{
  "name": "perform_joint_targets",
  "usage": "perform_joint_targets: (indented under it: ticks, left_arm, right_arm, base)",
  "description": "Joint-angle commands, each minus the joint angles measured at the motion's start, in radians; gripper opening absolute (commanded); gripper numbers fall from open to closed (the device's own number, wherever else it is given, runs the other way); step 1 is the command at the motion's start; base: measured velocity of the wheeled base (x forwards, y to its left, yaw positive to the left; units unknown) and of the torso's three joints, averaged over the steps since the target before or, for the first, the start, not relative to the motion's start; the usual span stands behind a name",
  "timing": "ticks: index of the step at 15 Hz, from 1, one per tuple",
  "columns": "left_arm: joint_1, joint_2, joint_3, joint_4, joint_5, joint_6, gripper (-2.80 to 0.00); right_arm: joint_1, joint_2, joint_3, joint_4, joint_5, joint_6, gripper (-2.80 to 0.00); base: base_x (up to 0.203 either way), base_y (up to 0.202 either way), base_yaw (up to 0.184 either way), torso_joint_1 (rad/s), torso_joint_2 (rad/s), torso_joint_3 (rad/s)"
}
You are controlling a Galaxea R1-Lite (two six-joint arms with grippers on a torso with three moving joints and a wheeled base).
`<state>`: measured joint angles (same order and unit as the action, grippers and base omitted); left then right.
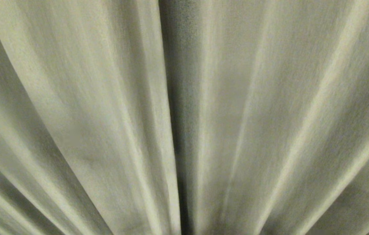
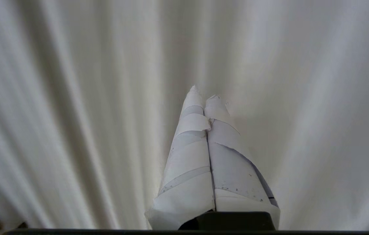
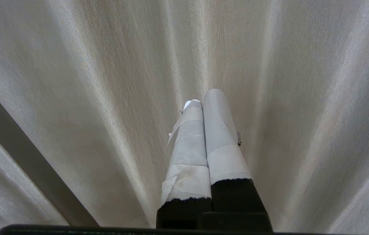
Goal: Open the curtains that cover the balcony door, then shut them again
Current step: Pull the outer curtains open on both sides
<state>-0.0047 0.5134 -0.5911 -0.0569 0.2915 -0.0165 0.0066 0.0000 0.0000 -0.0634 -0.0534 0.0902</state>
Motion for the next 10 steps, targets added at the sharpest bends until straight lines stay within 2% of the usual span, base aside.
perform_joint_targets:
  ticks: [1, 2, 3, 4, 8, 10]
  left_arm:
    - [0.003, 0.164, -0.057, -0.046, 0.076, -0.004, -2.80]
    - [0.004, 0.197, -0.067, -0.074, 0.107, -0.007, -2.80]
    - [0.005, 0.228, -0.074, -0.100, 0.127, -0.011, -0.90]
    - [0.010, 0.254, -0.078, -0.122, 0.141, -0.013, 0.00]
    - [0.133, 0.384, -0.134, -0.202, 0.147, -0.017, 0.00]
    - [0.196, 0.458, -0.175, -0.243, 0.144, -0.041, 0.00]
  right_arm:
    - [0.000, 0.000, 0.000, -0.001, 0.000, 0.000, -2.80]
    - [0.000, 0.000, 0.000, -0.001, 0.000, 0.000, -2.80]
    - [0.000, 0.000, 0.000, -0.001, -0.001, 0.000, -2.80]
    - [0.001, 0.000, 0.000, -0.001, 0.000, 0.000, -2.80]
    - [0.000, 0.000, 0.000, -0.001, 0.000, 0.000, -2.80]
    - [0.000, 0.000, 0.000, -0.001, 0.000, 0.000, -2.80]
  base:
    - [0.000, 0.000, 0.000, 0.000, 0.00, 0.000]
    - [0.000, 0.000, 0.000, 0.000, 0.00, 0.000]
    - [0.000, 0.000, 0.000, 0.000, 0.00, 0.000]
    - [0.000, 0.000, 0.000, 0.000, 0.00, 0.000]
    - [0.000, 0.000, 0.000, 0.000, 0.00, 0.000]
    - [0.000, 0.000, 0.000, 0.000, 0.00, 0.000]
